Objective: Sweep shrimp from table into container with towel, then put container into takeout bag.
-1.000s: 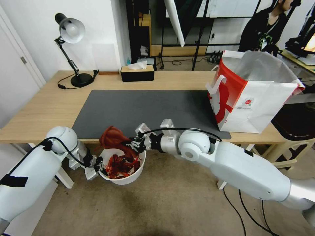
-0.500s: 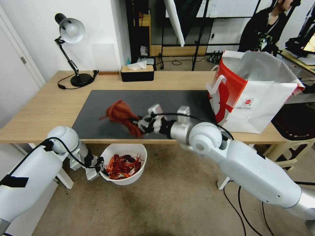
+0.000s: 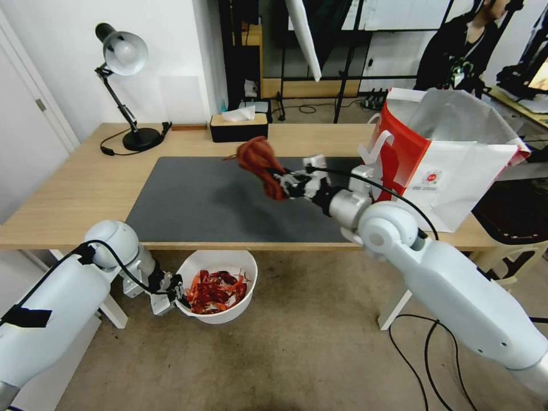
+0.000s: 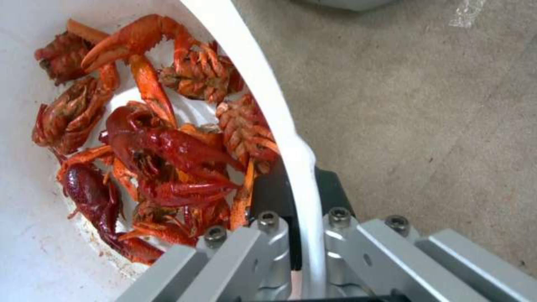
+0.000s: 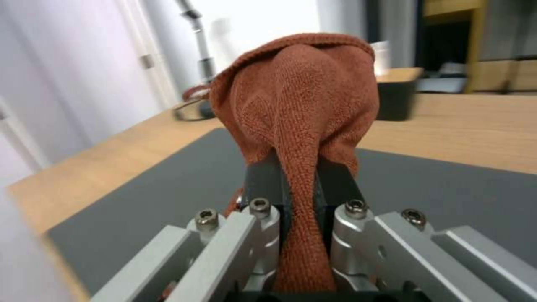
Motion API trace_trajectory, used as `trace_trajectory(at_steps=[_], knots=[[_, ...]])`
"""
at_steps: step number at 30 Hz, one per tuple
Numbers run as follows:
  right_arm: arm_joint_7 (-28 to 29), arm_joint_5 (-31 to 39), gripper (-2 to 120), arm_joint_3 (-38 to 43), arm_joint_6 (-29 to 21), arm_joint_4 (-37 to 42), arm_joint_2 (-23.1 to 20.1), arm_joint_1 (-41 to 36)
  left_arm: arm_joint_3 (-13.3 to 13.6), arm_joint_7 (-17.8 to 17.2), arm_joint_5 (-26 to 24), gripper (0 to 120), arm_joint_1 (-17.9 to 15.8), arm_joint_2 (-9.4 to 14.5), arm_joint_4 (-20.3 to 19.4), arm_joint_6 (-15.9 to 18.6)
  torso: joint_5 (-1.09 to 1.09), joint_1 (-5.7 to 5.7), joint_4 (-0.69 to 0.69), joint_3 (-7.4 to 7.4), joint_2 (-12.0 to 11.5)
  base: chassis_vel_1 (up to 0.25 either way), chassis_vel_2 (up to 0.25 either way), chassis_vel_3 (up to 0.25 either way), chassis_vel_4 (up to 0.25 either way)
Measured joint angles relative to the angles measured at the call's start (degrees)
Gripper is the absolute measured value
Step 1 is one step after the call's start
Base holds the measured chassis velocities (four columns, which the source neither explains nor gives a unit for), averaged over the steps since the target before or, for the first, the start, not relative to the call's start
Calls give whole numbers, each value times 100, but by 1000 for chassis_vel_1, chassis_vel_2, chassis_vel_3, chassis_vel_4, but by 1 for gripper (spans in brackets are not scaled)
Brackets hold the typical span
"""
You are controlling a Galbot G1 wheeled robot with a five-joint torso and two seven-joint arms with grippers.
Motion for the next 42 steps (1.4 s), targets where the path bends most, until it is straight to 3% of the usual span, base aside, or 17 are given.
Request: trace_trajectory(at_steps=[11,19,28,42], knots=[[285,-237,4,1256,97,204,-268,-1367,83,1,53,0,-39,-89,4,0,-1,-1,-1,0,0,0,0,0,0],[658,-410,4,1743,118,231,-169,-2030,143,1,64,0,-102,-111,6,0,-1,0,1,-1,1,0,0,0,0],[1010,-472,4,1837,124,129,-42,-2157,168,1,69,0,-114,-123,-17,0,-2,-1,1,0,0,0,0,0,0],[1098,-671,4,1575,77,-230,274,-2068,140,1,31,0,-86,-76,-10,0,-1,0,1,0,1,0,0,0,0]])
